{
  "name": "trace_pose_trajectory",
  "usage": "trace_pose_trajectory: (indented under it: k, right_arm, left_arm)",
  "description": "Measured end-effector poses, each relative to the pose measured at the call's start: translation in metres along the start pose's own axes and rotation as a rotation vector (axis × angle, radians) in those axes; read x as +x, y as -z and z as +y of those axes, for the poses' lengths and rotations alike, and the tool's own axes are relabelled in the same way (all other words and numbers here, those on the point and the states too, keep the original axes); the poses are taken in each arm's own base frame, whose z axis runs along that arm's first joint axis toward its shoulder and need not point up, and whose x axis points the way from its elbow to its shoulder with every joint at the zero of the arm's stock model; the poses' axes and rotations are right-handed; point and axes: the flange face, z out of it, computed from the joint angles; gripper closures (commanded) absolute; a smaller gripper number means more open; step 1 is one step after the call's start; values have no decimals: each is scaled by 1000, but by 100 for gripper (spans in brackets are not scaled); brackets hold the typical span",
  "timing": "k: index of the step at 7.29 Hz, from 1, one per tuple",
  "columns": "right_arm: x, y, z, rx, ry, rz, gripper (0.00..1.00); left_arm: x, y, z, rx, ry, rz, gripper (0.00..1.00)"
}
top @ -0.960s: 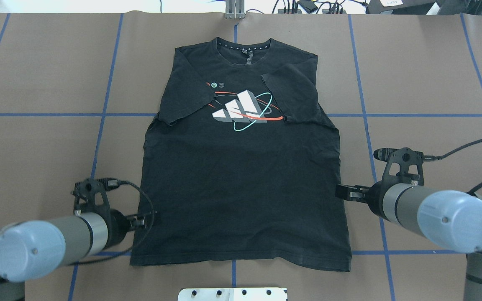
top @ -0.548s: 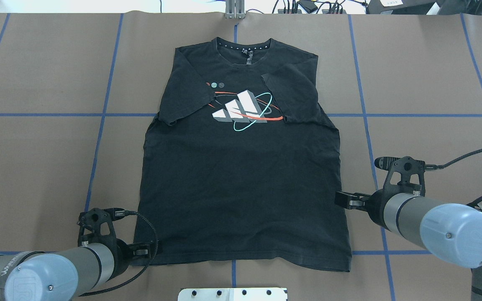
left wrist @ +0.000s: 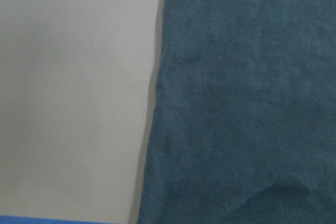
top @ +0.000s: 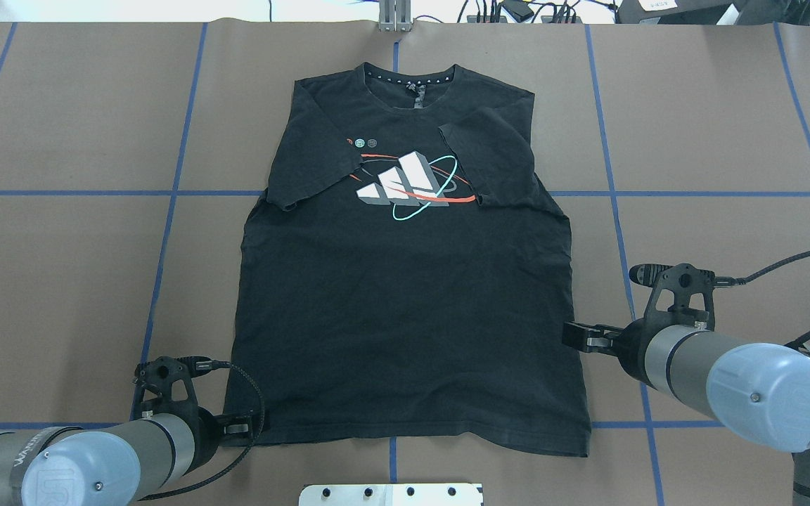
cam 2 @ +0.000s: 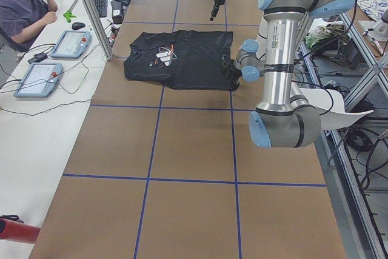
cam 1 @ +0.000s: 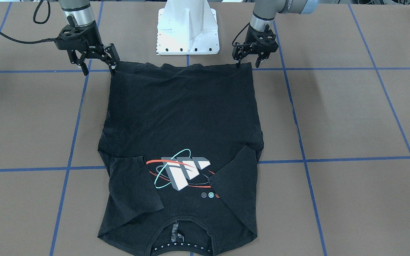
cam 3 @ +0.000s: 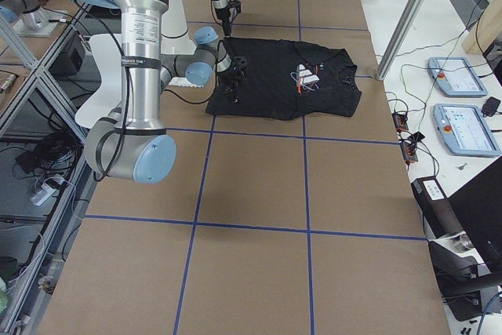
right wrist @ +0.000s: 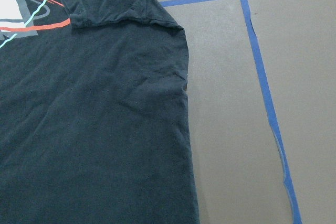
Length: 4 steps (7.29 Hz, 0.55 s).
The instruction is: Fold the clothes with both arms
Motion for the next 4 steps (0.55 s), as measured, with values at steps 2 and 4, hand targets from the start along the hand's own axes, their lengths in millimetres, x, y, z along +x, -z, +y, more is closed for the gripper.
trace_pose_trajectory:
  k: [2,4]
  right_arm:
    - [0,0,0,-1,1,0,0]
    - [0,0,1,-2,1,0,0]
  left_arm:
    - [-1,-3,2,-3,-4,-5,32]
    - [0,-2,7,-12,-9,-2,39]
